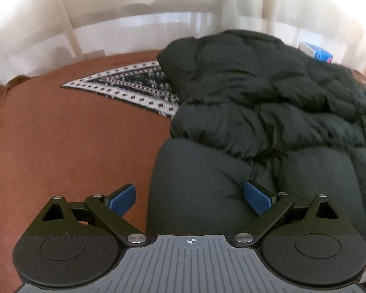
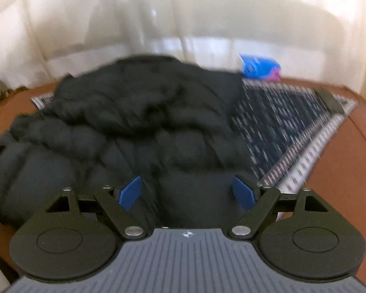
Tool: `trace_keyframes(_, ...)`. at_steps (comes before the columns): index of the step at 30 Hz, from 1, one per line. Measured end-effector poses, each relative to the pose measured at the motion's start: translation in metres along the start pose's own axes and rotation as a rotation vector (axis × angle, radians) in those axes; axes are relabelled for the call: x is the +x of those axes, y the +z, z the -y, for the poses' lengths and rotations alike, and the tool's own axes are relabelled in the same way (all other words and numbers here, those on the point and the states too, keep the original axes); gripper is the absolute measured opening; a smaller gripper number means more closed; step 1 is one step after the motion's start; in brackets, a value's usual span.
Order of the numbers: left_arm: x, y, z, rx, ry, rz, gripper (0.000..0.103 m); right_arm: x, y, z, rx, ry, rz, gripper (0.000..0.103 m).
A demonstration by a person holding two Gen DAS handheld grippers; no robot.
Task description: Fold clothes
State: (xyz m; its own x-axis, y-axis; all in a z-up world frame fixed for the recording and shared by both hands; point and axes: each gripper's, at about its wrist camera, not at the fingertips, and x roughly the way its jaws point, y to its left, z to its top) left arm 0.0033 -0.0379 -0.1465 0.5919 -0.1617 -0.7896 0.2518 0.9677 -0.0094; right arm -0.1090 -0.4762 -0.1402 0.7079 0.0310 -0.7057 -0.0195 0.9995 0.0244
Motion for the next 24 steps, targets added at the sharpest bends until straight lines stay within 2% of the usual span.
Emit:
trace_keyframes(3,-0.002,0.008,0.005,0.019,0.018,0.004,0.098,0.007,-0.009,0.007,-0.028,-0.012,-0.08,0.084)
trace_keyframes(5,-0.02,0.024,0.008,0.033,0.035,0.081,0.097,-0.003,-0.001,0.007,-0.031,0.001,-0.033,0.083)
trace_keyframes(7,-0.039,0.046,0.012,0.042,0.024,0.174,0.098,-0.016,0.022,0.001,-0.043,0.046,0.064,0.083)
trace_keyframes(9,-0.043,0.07,0.026,0.063,-0.044,0.235,0.099,-0.025,0.046,-0.005,-0.06,0.097,0.156,0.084)
trace_keyframes(13,-0.018,0.117,0.071,0.103,-0.196,0.29,0.098,-0.003,0.104,-0.018,-0.127,0.218,0.227,0.084)
trace_keyframes(16,0.014,0.144,0.102,0.102,-0.259,0.279,0.098,0.018,0.153,-0.023,-0.172,0.277,0.268,0.084)
trace_keyframes(19,0.042,0.15,0.117,0.109,-0.283,0.237,0.097,0.042,0.208,-0.025,-0.201,0.329,0.291,0.086)
trace_keyframes(24,0.085,0.152,0.137,0.127,-0.313,0.158,0.096,0.104,0.274,-0.021,-0.222,0.392,0.19,0.088)
